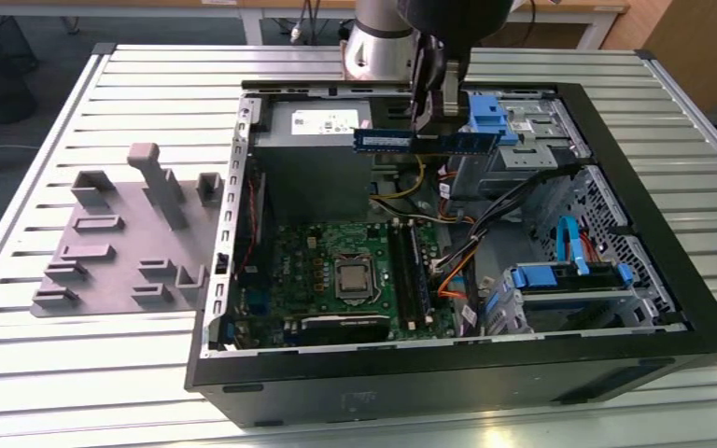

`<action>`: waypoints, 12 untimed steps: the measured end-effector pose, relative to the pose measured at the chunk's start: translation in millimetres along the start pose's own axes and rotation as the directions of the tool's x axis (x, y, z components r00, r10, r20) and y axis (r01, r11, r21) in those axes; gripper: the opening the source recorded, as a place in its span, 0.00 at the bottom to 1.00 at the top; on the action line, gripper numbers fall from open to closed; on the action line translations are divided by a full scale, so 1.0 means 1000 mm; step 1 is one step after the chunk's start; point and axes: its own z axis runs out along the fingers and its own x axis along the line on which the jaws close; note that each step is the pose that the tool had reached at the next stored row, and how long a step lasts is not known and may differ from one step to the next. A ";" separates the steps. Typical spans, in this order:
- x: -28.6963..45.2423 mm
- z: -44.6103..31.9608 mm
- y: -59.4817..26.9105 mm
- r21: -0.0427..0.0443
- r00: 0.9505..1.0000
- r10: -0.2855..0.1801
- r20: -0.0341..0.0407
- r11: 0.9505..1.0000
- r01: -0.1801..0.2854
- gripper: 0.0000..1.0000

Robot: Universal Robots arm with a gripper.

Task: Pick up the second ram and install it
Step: 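Insert the second ram into the second slot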

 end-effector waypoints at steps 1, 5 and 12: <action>0.0000 0.0000 0.0000 0.000 1.000 0.001 0.000 1.000 -0.001 0.14; 0.0000 0.0000 0.0000 0.000 1.000 0.007 0.000 1.000 -0.007 0.14; 0.0000 0.0001 0.0000 0.000 1.000 0.017 0.000 1.000 -0.017 0.14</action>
